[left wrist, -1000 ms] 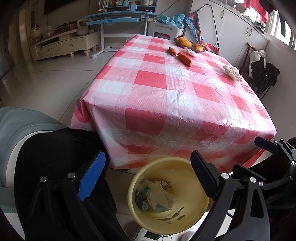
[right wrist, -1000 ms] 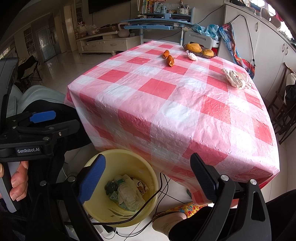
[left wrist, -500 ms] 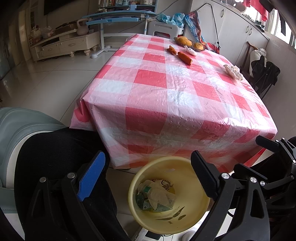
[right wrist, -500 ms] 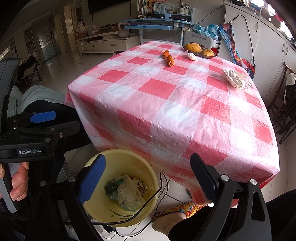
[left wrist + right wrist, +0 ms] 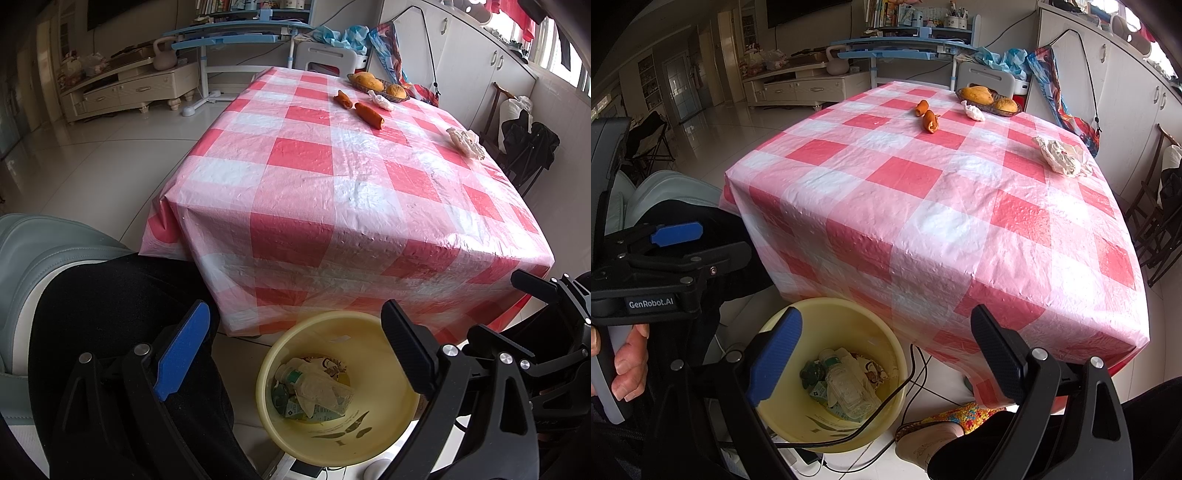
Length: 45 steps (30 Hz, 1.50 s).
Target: Collect trash
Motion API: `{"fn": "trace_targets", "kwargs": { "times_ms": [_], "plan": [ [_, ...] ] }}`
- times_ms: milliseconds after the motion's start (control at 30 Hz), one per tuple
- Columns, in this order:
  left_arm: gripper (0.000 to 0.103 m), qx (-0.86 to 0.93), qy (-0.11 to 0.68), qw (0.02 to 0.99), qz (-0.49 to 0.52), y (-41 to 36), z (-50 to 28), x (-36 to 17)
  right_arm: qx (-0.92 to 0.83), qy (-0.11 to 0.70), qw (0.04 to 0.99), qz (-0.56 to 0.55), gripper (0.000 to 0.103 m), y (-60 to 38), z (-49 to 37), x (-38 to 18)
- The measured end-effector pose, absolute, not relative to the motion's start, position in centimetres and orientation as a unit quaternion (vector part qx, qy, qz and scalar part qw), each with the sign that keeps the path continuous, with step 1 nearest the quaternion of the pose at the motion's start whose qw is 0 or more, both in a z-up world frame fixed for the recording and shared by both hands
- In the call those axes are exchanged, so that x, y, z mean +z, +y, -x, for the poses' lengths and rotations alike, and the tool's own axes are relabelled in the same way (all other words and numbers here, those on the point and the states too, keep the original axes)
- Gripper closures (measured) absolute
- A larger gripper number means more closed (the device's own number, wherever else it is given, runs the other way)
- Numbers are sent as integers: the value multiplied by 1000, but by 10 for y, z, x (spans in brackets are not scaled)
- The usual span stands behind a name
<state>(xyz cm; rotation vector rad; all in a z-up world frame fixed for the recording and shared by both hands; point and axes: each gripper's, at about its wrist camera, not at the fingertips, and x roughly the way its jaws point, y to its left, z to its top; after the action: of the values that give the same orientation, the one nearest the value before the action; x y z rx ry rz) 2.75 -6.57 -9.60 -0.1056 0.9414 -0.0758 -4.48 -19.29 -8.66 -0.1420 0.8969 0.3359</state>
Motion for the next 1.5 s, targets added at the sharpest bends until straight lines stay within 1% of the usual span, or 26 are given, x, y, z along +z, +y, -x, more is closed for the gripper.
{"fn": "trace_targets", "kwargs": {
  "times_ms": [833, 1067, 1167, 1267, 1500],
  "plan": [
    [12, -37, 455, 888, 49, -72, -33, -95, 162, 431, 885, 67, 14, -194, 44, -86],
    [12, -31, 418, 900, 118, -33, -27, -82, 155, 414, 897, 27, 14, -209, 41, -70],
    [12, -23, 401, 907, 125, -22, -27, -72, 140, 404, 904, 22, 14, -216, 38, -60],
    [12, -32, 395, 911, 115, -17, -36, -62, 120, 397, 910, 18, 14, -229, 28, -54],
    [12, -57, 404, 907, 100, -42, -77, -49, 74, 391, 917, 4, 14, -265, -17, -44]
  ]
}}
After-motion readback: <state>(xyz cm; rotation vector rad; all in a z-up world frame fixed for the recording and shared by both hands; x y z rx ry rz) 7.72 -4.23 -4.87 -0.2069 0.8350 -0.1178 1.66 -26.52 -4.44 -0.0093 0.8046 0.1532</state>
